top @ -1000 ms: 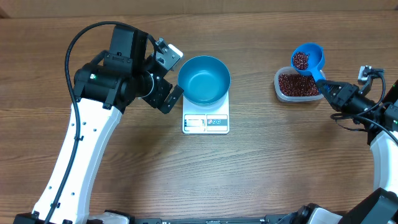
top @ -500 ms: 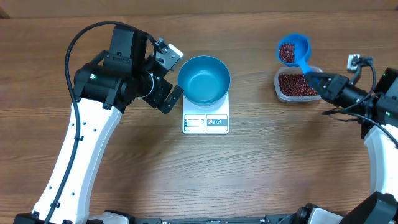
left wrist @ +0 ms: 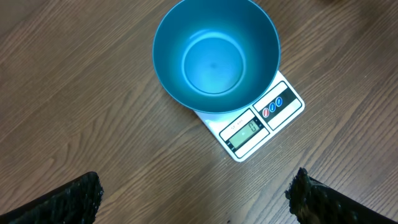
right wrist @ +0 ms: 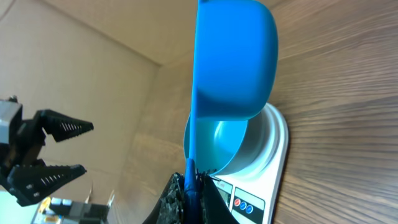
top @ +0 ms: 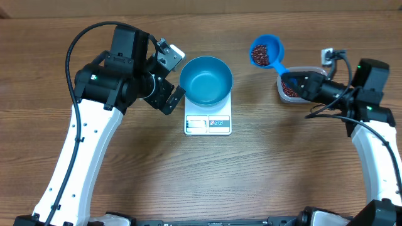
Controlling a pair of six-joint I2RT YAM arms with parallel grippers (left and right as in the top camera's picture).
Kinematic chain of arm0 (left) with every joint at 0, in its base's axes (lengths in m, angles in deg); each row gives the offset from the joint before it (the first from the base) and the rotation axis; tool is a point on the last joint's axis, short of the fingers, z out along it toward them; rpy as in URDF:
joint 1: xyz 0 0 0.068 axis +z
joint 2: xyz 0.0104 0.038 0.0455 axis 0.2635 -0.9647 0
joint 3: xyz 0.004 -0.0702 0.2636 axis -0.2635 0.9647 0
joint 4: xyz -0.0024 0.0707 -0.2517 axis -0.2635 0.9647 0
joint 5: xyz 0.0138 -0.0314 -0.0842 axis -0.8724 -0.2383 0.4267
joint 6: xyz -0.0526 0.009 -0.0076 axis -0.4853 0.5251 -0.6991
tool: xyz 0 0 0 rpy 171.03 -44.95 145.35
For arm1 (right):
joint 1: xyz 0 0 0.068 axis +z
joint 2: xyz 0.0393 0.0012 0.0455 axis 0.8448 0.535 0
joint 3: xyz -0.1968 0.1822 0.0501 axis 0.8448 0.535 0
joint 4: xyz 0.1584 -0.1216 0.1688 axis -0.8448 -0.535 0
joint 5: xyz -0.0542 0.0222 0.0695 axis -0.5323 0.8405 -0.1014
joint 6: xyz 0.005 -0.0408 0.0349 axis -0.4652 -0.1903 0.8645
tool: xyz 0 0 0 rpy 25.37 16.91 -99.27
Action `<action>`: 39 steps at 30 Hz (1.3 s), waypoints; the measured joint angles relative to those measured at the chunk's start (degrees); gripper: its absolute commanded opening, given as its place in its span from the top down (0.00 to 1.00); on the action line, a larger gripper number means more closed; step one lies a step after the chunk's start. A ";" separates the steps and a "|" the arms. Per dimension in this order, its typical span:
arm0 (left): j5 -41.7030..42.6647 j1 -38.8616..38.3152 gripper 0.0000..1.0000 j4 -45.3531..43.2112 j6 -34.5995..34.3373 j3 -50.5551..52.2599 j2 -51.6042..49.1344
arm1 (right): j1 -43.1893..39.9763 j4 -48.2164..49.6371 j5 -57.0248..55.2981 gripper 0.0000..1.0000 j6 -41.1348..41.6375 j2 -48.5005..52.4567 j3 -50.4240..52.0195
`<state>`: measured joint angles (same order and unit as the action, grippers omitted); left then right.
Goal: Scoop item into bowl and weigh 150g on scale
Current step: 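Carry the filled scoop with the right gripper over the teal bowl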
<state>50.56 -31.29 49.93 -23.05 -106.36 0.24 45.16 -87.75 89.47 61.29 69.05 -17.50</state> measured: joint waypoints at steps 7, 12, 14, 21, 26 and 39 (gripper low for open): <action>0.00 0.00 0.01 0.00 0.00 0.00 0.00 | 6.62 0.00 -3.32 0.96 0.02 0.00 -0.02; 0.00 0.00 0.00 0.02 0.00 0.00 0.00 | 11.47 0.02 -6.71 0.96 -0.04 0.00 -0.02; 0.00 0.00 0.00 0.00 0.00 0.00 -0.02 | 13.18 -0.02 -8.33 0.96 -0.17 -0.02 -0.02; 0.00 0.00 0.00 0.00 0.00 0.00 0.00 | 19.19 -0.11 -14.25 0.96 -1.20 0.00 -0.02; 0.00 0.00 0.00 -0.04 0.00 0.00 0.00 | 20.52 -0.24 -16.24 0.96 -1.60 0.00 0.00; -2.14 0.00 0.00 0.48 0.00 0.00 0.00 | 25.03 -3.13 -22.67 0.96 -5.90 0.00 -0.02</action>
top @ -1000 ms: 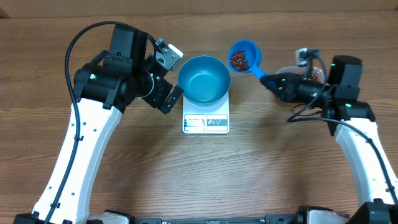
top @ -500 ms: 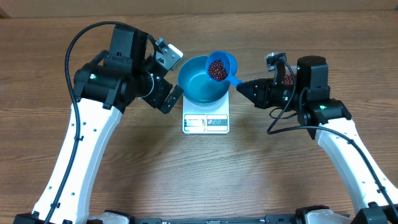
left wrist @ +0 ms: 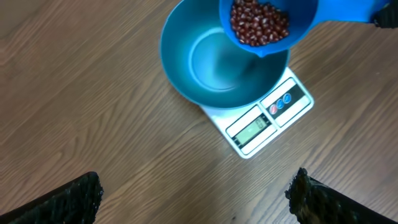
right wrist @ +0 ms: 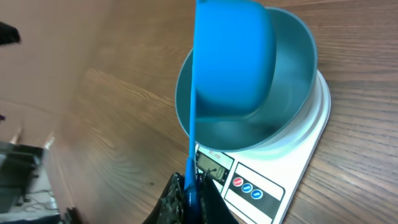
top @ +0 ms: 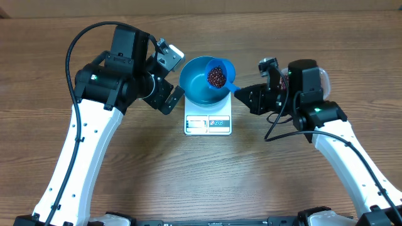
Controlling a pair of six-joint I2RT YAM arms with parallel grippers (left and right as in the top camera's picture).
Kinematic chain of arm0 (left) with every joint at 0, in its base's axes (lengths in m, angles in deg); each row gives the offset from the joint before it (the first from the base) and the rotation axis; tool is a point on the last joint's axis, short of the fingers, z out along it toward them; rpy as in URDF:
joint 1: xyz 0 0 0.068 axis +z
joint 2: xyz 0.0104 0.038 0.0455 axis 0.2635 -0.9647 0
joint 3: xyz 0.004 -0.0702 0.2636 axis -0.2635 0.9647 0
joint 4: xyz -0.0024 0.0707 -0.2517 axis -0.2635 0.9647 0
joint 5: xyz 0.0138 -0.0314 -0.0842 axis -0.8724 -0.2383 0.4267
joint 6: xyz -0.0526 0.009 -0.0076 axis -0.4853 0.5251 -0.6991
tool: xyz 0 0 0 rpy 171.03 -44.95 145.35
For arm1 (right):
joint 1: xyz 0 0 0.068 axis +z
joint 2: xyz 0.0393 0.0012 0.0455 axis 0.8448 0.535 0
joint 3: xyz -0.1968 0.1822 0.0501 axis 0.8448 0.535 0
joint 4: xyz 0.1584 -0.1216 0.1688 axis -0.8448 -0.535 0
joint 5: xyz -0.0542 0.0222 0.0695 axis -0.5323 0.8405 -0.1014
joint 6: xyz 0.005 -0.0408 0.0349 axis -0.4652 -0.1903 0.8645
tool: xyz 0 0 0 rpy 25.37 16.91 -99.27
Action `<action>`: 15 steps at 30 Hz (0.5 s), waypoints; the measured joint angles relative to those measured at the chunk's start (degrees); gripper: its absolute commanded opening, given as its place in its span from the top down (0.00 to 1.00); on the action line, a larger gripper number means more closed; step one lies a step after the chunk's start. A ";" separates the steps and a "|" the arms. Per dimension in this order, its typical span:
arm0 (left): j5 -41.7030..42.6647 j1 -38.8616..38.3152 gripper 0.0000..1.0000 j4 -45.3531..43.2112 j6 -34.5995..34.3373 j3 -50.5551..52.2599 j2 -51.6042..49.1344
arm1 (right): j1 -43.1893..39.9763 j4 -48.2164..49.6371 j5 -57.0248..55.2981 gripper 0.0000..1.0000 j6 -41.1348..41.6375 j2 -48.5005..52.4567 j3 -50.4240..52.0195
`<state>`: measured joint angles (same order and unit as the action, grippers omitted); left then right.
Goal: Scoop item into bowl and weigh 150g on scale
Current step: 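Carry the filled scoop with the right gripper over the teal bowl, then tilt the scoop with the right gripper, pouring beans into the bowl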
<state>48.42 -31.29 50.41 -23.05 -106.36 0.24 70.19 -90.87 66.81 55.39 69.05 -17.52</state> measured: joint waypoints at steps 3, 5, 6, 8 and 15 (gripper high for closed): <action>-1.07 0.00 0.01 2.84 0.00 -0.02 0.00 | 1.18 -0.37 -1.77 0.96 -1.05 0.00 0.00; -1.36 0.00 0.00 4.22 0.00 -0.02 0.00 | 1.70 -0.57 -2.67 0.96 -1.66 0.00 0.00; -1.51 0.00 0.00 5.31 0.00 -0.02 0.00 | 1.88 -0.63 -3.06 0.96 -2.03 0.00 0.00; -1.84 0.00 0.00 7.52 0.00 -0.02 0.00 | 2.29 -0.94 -3.93 0.96 -2.73 -0.02 0.00; -1.99 0.00 0.00 12.92 0.02 -0.04 0.00 | 2.95 -2.25 -7.08 0.96 -5.46 0.00 0.00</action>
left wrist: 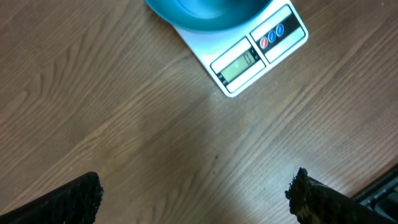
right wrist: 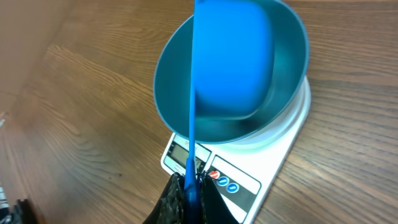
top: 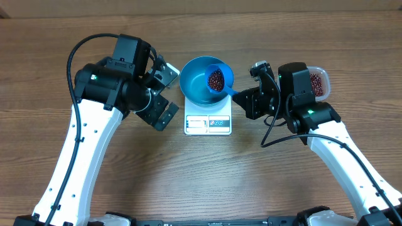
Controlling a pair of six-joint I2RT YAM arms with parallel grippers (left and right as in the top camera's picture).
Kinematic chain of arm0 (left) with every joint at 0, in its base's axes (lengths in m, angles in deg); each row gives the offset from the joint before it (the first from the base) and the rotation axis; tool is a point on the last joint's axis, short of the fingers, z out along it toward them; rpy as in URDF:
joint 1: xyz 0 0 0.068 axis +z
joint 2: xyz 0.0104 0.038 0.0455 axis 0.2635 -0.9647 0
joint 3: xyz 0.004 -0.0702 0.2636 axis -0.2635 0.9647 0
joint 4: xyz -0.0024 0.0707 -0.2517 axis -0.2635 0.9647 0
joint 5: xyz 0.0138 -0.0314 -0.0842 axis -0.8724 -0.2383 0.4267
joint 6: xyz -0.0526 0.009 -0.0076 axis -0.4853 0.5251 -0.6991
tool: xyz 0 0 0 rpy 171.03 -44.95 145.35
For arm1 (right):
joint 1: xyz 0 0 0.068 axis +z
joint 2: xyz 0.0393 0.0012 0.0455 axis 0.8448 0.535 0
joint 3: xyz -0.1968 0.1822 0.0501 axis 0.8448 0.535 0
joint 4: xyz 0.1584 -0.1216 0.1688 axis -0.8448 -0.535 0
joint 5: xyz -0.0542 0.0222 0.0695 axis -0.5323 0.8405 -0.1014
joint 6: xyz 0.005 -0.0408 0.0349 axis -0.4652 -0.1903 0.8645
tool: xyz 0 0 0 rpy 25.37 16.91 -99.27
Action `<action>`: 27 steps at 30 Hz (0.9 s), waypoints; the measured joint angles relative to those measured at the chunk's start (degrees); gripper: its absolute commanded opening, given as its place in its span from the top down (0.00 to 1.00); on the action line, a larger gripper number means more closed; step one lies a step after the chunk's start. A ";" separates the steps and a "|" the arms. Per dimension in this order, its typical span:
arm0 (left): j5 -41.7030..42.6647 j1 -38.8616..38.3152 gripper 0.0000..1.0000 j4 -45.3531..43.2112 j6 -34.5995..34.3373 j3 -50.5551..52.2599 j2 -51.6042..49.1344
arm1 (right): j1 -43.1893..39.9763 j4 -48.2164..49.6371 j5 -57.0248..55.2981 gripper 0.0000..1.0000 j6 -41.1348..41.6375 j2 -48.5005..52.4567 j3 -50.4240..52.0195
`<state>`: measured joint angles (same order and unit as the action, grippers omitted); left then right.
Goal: Scoop item into bowl and weigh 150g on scale
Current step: 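Tilt the scoop with the right gripper, pouring beans into the bowl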
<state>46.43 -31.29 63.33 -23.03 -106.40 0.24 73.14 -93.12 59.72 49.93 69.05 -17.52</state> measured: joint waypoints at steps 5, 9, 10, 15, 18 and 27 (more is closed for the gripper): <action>1.79 0.00 0.00 1.40 0.68 0.02 -0.02 | 0.00 -0.02 -0.70 0.96 -1.44 0.00 0.00; 4.42 0.00 0.00 1.92 2.58 0.02 -0.02 | 0.02 -0.22 -0.92 0.96 -2.73 0.00 0.00; 5.05 0.00 0.01 2.03 3.19 0.02 0.00 | 0.04 -0.33 -0.94 0.96 -3.10 0.00 0.00; 6.91 0.00 0.01 2.80 6.38 0.07 0.00 | 0.79 -0.96 -1.92 0.96 -4.83 0.00 0.00; 7.34 0.00 0.00 4.20 8.66 0.79 -0.02 | 1.77 -1.03 -2.69 0.96 -5.92 0.00 0.00; 7.32 0.00 0.00 2.32 10.12 6.36 -0.24 | 2.60 -1.05 -5.40 0.96 -7.65 0.00 0.00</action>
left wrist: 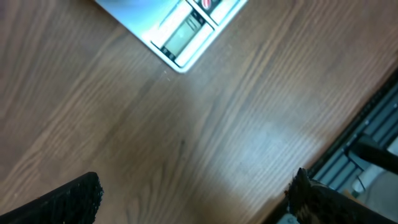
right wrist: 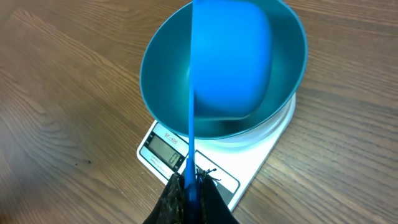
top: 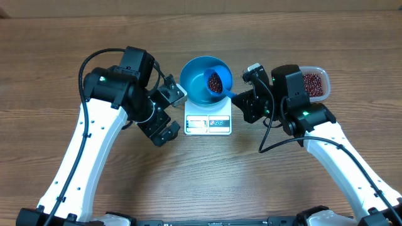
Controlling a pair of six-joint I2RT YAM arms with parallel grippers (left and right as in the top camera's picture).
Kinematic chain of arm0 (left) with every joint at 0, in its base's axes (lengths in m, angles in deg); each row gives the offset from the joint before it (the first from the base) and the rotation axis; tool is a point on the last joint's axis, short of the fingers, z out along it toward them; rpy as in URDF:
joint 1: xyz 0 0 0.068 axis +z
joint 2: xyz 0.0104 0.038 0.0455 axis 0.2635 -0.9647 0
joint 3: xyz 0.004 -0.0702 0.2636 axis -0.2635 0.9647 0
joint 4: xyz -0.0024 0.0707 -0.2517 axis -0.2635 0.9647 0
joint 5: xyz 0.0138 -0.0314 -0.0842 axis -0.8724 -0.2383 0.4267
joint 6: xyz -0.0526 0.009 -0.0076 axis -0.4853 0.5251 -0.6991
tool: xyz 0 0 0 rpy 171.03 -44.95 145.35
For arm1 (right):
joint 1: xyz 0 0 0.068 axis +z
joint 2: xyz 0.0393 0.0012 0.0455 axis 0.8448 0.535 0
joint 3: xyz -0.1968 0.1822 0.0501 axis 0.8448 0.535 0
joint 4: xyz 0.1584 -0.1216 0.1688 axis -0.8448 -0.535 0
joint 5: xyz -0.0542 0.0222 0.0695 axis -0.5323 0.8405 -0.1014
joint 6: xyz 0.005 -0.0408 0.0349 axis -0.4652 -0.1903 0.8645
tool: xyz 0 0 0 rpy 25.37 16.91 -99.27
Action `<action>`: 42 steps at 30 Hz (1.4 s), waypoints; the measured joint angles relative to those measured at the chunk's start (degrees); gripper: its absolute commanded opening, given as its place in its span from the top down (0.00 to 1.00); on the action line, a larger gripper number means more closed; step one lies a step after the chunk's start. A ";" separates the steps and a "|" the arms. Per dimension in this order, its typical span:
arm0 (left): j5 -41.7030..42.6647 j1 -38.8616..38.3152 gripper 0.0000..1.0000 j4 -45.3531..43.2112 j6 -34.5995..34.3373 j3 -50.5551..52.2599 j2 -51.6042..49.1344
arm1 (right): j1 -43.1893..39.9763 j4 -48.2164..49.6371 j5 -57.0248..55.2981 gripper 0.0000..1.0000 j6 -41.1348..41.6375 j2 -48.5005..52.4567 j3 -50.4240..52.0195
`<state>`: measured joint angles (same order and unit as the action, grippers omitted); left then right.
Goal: Scoop item into bowl and weigh 150g on scale
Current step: 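Tilt the scoop with the right gripper, pouring beans into the bowl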
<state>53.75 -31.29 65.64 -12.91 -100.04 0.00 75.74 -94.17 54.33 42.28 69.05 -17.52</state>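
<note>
A blue bowl (top: 193, 80) stands on the white scale (top: 208, 124). My right gripper (top: 242, 100) is shut on the handle of a blue scoop (top: 215, 81) that holds red beans and sits level inside the bowl's rim. The right wrist view shows the scoop's underside (right wrist: 230, 59) over the bowl (right wrist: 158, 81), the scale (right wrist: 255, 165) below it, and the right gripper (right wrist: 191, 186) clamped on the handle. My left gripper (top: 173, 113) is open beside the scale's left edge. In the left wrist view, only a corner of the scale (left wrist: 180, 37) shows above the left gripper (left wrist: 193, 199).
A clear container of red beans (top: 313, 83) sits at the right, behind my right arm. The table's front edge and dark framework (left wrist: 367, 130) show in the left wrist view.
My left gripper has moved toward the table's front, from beside the bowl to beside the scale, still open. The scoop sits slightly further into the bowl, still holding its beans.
At first the filled scoop was held up at the back right by the bean container, with the bowl empty. Then it was over the bowl's right side, then lower within the rim. My left arm stayed beside the bowl, then shifted frontward.
</note>
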 measured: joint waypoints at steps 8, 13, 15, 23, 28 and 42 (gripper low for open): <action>-2.45 -1.90 0.00 -4.24 -5.25 0.09 0.00 | 0.00 -0.02 -0.37 0.96 -2.05 0.00 0.00; -5.57 -5.49 0.00 -4.74 -8.22 0.11 0.00 | 0.00 -0.02 -0.68 0.96 -3.56 0.00 0.00; -7.06 -6.60 0.00 -5.66 -9.90 0.11 0.00 | 0.00 0.00 -0.70 0.96 -4.20 -0.02 0.00; -10.80 -6.88 0.00 -8.26 -14.47 0.11 0.00 | 0.00 -0.02 -0.70 0.96 -5.44 0.00 0.00; -10.78 -6.88 0.00 -9.27 -15.13 0.11 0.02 | 0.00 0.33 -0.70 0.96 -6.05 0.00 0.00; -8.98 -6.78 0.00 -7.39 -15.08 0.11 4.35 | 0.02 2.49 -0.70 0.96 -9.62 0.00 0.00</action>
<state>44.77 -38.06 58.26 -27.99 -99.93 4.35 75.76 -91.68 53.63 32.66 69.05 -17.52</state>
